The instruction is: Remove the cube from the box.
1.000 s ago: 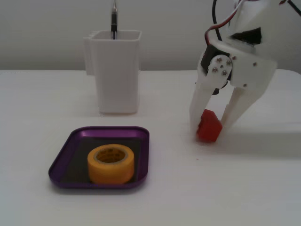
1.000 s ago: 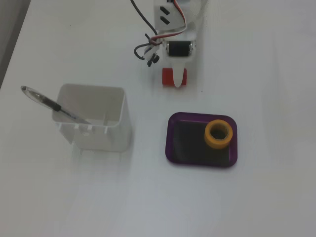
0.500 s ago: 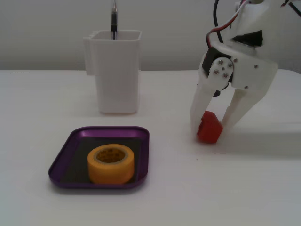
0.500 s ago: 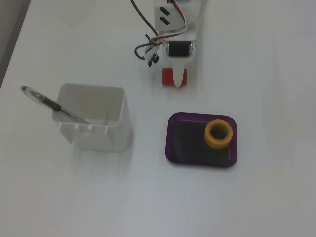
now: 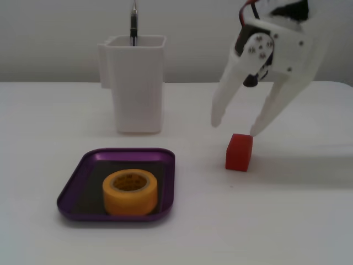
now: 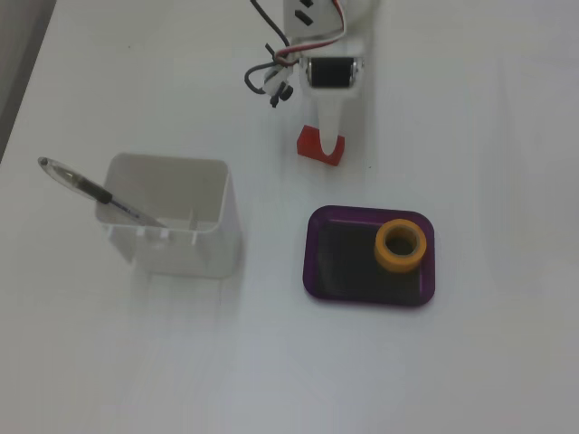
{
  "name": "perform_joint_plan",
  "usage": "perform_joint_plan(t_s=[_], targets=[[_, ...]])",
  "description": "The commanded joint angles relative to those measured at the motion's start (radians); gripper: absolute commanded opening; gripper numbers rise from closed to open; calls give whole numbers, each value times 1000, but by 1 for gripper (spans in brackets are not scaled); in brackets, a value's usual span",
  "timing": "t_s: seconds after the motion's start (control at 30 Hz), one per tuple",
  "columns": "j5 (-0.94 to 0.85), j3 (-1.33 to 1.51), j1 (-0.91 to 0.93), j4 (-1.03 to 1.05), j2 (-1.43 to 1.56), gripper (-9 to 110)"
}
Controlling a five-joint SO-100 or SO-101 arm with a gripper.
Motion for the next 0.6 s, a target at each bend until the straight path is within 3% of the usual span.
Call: perform_joint_plan(t_s=[0.0, 0.3, 0.57], targets=[[8, -140, -3, 112, 132, 17], [6, -160, -2, 249, 571, 17], [5, 305, 11, 256, 1025, 18]])
